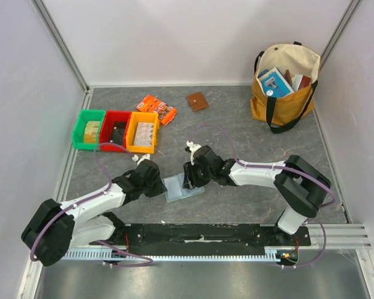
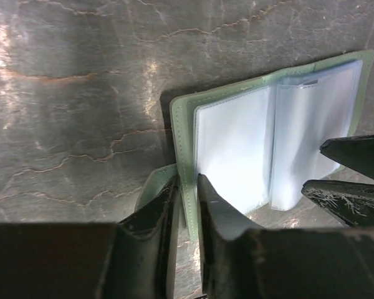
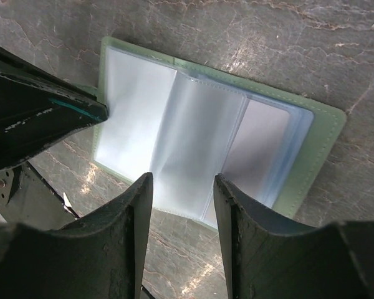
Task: Take the credit cards out of the card holder
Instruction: Remove the credit card from the card holder.
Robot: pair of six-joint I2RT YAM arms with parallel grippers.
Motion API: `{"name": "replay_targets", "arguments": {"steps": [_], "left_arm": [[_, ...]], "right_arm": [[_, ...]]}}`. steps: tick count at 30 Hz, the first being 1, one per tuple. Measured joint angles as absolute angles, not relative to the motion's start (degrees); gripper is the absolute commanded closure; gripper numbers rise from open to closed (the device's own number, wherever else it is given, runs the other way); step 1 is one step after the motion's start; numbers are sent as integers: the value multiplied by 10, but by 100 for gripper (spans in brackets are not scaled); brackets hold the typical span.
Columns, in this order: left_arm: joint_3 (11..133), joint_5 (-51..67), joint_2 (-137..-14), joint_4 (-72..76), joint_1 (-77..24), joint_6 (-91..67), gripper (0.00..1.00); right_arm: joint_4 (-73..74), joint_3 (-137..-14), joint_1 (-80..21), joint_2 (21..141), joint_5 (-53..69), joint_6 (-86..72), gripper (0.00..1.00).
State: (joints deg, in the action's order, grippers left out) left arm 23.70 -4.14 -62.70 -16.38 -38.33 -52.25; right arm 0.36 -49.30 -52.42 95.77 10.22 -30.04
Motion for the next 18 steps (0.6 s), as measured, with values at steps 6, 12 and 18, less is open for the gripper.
{"name": "replay_targets", "arguments": {"steps": [6, 12, 18], "left_arm": [[213, 1, -632, -104, -383, -542, 83], [185, 36, -637, -38, -383, -578, 83], [157, 46, -628, 9, -383, -615, 82]], "right_arm": [[-1, -493, -527, 958, 107, -300, 50], [-11, -495, -532, 959, 137, -300, 51], [-24, -522, -555, 967, 195, -298, 51]]}}
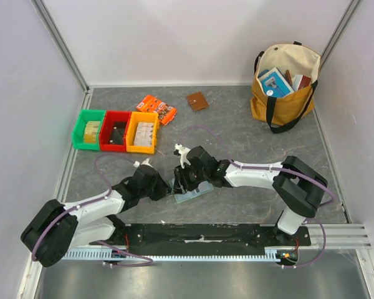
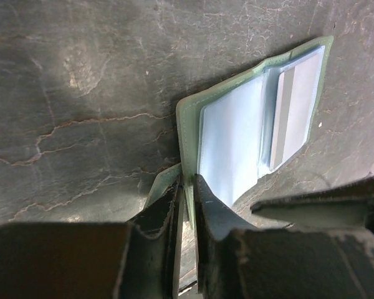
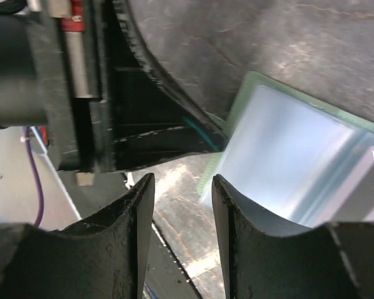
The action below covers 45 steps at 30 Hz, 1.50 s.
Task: Take the credit cards out of the card holder
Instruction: Remove the credit card from the card holder.
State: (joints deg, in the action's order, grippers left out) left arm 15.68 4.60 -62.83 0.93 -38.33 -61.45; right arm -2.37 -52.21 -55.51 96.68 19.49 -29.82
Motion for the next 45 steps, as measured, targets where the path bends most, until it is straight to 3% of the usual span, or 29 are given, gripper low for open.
{"name": "replay_targets", "arguments": {"steps": [7, 14, 22, 31, 45], "left_arm": [[121, 32, -563, 5, -383, -642, 66], [119, 1, -479, -51, -384, -648, 42], [135, 3, -507, -58, -383, -648, 43], [157, 30, -618, 17, -383, -648, 60], [157, 32, -627, 23, -383, -648, 66]], "right_arm": [[1, -546, -573, 964, 218, -271, 48], [74, -548, -567, 899, 100, -243, 35], [94, -514, -501, 871, 10, -246, 30], [103, -491, -491, 893, 5, -249, 31], [104, -481, -491, 901, -20, -257, 32]]}}
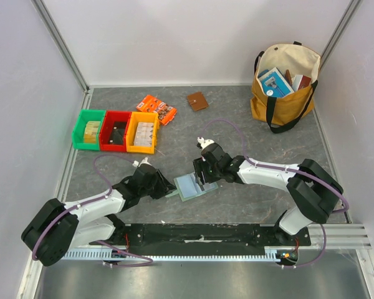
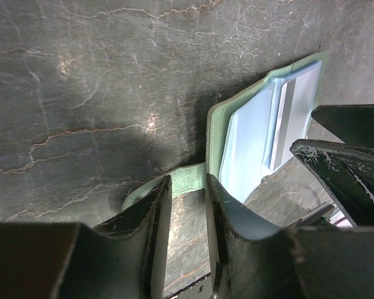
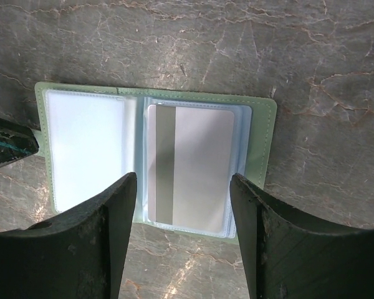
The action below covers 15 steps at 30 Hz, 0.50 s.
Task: Take the credit cards out of the card holder
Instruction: Remove the credit card from the card holder.
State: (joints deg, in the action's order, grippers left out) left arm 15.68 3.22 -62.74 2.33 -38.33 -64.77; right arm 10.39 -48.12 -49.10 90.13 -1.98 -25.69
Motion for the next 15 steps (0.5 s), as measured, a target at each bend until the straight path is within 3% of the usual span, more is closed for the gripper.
{"name": "replay_targets", "arguments": {"steps": [11, 15], "left_arm": [[157, 36, -630, 26, -383, -648, 67], [157, 41, -631, 28, -383, -648, 67]], "right_arm": [[103, -481, -490, 910, -14, -257, 32], [101, -481, -489, 910, -5, -256, 38]]}}
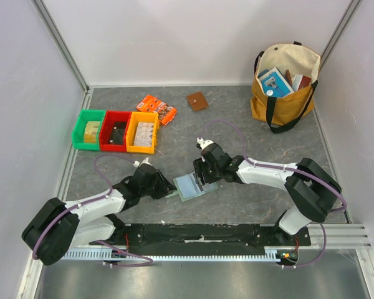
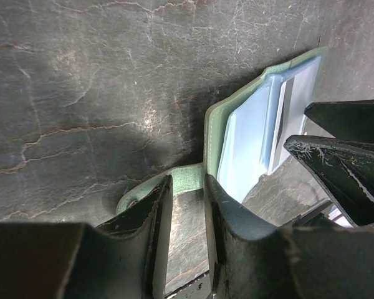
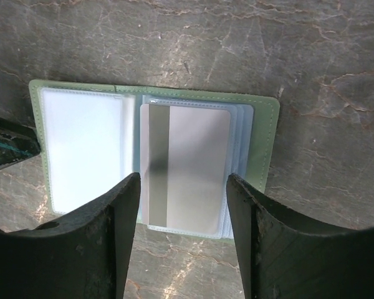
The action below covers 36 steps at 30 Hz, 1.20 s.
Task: Take the credit cards out of the card holder
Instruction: Remove the credit card from the card holder.
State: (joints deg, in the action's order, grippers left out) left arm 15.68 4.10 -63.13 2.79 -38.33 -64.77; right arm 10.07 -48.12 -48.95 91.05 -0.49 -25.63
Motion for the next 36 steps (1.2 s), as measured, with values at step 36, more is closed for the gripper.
{"name": "replay_targets", "arguments": {"steps": [36], "left_arm": [[259, 77, -607, -15, -384, -635, 67]], "right_arm": [[77, -450, -441, 875, 35, -252, 74]]}}
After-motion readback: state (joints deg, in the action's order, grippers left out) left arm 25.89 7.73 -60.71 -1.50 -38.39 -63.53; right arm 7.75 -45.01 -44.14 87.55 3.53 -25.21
